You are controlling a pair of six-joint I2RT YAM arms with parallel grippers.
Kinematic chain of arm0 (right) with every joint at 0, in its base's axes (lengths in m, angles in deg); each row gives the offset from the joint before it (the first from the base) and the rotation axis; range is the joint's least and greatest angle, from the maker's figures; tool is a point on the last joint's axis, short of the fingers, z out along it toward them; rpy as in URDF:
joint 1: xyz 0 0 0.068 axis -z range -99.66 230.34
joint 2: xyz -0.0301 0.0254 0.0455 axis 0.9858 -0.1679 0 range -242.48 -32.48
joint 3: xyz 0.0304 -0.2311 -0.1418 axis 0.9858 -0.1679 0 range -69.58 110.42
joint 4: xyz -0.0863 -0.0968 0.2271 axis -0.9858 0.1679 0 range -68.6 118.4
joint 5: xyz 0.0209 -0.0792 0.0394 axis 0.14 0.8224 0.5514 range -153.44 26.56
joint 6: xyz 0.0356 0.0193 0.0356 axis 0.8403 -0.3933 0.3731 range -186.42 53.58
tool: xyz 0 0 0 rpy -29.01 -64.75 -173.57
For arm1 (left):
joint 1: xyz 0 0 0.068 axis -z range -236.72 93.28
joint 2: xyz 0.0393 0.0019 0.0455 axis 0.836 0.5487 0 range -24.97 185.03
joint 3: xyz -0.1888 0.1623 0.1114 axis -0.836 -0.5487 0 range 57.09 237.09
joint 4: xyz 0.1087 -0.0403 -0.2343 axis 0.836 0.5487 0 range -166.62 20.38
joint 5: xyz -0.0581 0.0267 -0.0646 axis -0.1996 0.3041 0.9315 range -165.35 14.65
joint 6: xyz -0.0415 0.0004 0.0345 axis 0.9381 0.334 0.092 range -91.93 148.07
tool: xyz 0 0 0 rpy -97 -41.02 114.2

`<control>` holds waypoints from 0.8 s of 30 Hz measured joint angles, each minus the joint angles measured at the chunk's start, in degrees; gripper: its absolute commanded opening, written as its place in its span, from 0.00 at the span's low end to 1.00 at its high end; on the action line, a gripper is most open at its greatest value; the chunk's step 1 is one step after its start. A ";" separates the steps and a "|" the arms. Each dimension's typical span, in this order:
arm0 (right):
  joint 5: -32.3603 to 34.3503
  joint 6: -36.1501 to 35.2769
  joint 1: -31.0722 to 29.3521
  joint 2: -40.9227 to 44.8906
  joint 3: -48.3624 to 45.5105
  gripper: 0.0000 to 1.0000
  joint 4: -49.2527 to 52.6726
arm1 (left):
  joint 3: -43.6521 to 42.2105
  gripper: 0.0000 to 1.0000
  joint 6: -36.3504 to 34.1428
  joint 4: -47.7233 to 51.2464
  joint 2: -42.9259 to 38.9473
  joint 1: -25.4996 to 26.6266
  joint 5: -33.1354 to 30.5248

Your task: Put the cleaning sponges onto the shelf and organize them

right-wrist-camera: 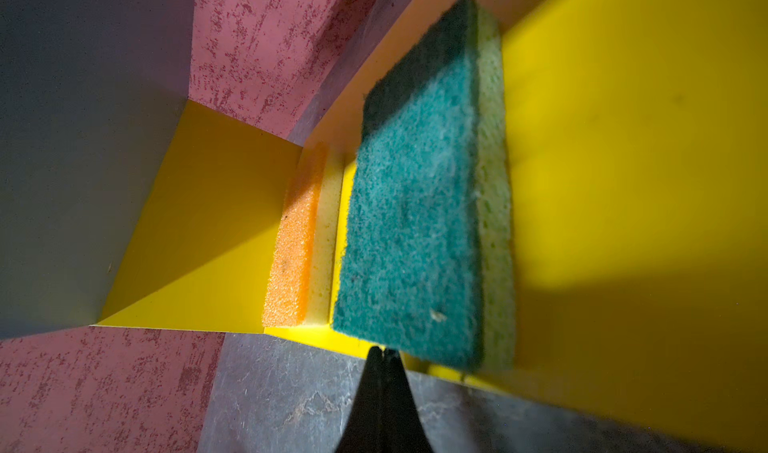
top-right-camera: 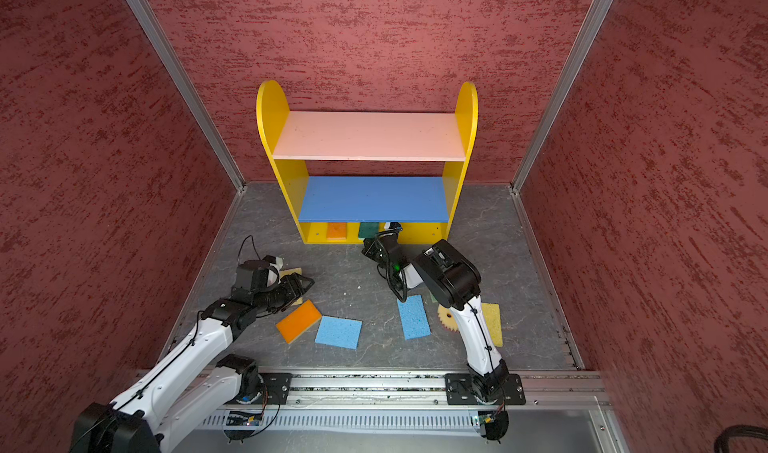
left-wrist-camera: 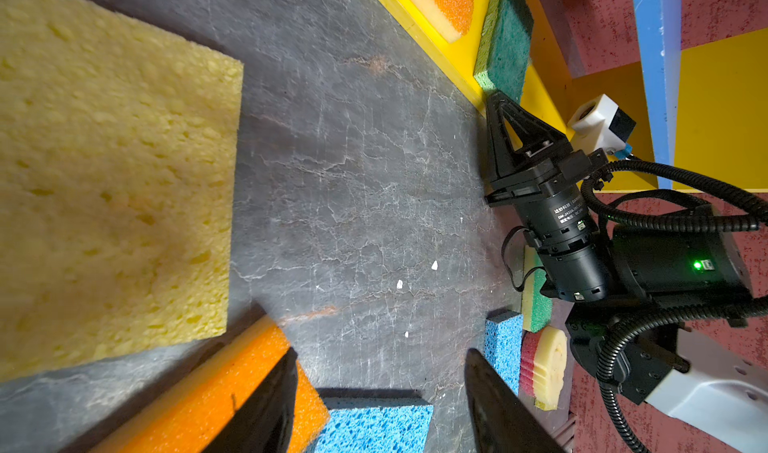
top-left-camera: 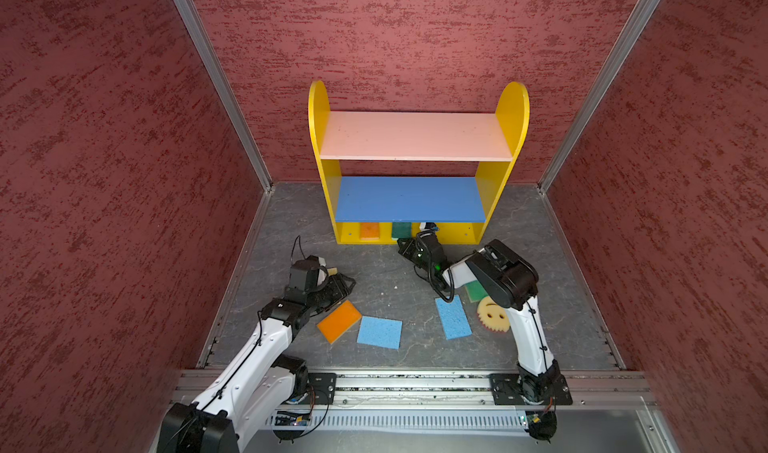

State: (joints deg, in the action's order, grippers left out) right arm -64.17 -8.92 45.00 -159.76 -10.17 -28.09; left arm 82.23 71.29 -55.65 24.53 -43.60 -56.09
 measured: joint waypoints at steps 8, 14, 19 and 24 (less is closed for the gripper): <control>1.11 -2.91 -3.74 1.62 -0.74 0.04 3.93 | -0.07 0.62 -0.04 0.11 -0.66 0.00 -0.33; 1.29 -2.62 -8.50 -0.72 3.52 0.04 5.14 | -0.07 0.62 -0.74 2.47 -4.68 -1.27 -1.51; 1.97 -1.55 -10.67 -4.92 10.73 0.05 6.25 | -0.07 0.62 -1.79 5.27 -7.96 -3.76 -1.51; 3.41 0.22 -11.10 -7.48 15.65 0.05 8.07 | -0.09 0.62 -2.84 8.26 -10.69 -5.97 -1.05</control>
State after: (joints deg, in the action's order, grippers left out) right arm -60.76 -8.70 33.90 -167.24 5.48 -20.03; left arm 82.14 68.45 -47.39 13.84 -49.56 -57.14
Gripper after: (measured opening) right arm 0.053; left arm 0.624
